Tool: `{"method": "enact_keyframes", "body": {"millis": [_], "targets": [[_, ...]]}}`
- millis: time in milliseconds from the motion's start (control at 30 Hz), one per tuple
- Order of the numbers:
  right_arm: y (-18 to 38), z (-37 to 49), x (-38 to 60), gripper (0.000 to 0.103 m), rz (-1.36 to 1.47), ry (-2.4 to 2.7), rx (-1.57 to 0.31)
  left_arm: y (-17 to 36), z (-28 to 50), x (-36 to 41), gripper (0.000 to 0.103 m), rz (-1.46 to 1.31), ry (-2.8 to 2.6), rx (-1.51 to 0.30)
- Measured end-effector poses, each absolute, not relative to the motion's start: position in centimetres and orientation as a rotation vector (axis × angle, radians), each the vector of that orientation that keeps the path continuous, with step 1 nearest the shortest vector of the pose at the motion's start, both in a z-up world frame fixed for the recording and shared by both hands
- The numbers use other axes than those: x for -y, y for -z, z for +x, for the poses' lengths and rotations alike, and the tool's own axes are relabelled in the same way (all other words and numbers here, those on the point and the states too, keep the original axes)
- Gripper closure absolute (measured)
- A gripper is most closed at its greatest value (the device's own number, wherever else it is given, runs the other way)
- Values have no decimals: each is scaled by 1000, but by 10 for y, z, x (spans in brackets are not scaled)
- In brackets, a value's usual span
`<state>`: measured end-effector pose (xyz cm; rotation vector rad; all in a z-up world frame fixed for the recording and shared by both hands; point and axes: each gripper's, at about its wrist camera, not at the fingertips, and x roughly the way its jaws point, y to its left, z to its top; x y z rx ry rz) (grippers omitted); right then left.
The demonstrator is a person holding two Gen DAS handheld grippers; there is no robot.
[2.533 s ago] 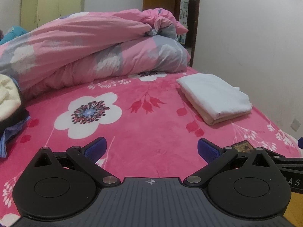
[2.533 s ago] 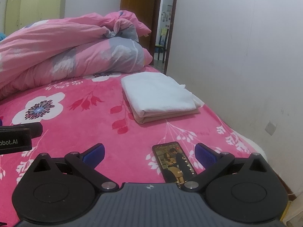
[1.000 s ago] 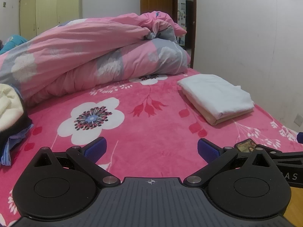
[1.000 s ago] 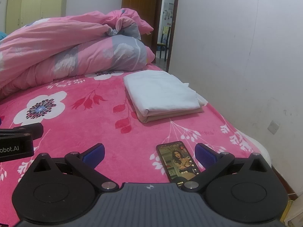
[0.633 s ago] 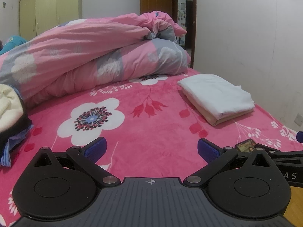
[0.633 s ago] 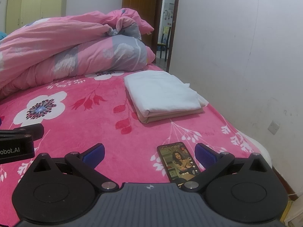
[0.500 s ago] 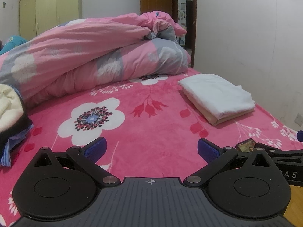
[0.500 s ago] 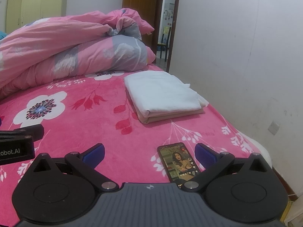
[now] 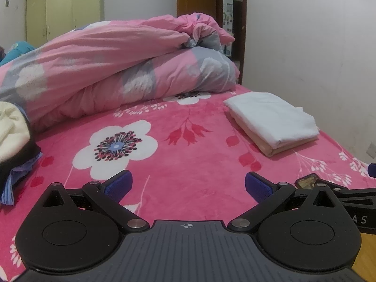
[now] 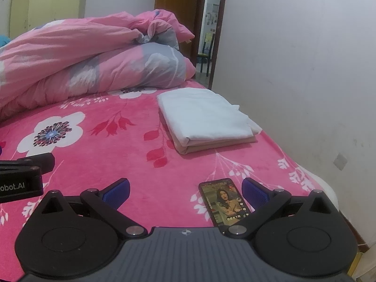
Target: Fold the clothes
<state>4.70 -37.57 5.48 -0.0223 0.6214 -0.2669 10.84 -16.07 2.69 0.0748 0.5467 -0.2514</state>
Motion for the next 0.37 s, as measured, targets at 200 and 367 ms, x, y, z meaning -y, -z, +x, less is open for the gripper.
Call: {"method": "enact_keyframes", "body": {"millis": [200, 367], "targets": [[-54, 48, 374, 0, -25, 268, -624, -25, 109, 160, 0, 77, 252, -552], [-53, 49, 374, 0, -24, 267, -626, -25, 110, 160, 0, 76, 251, -554]]}}
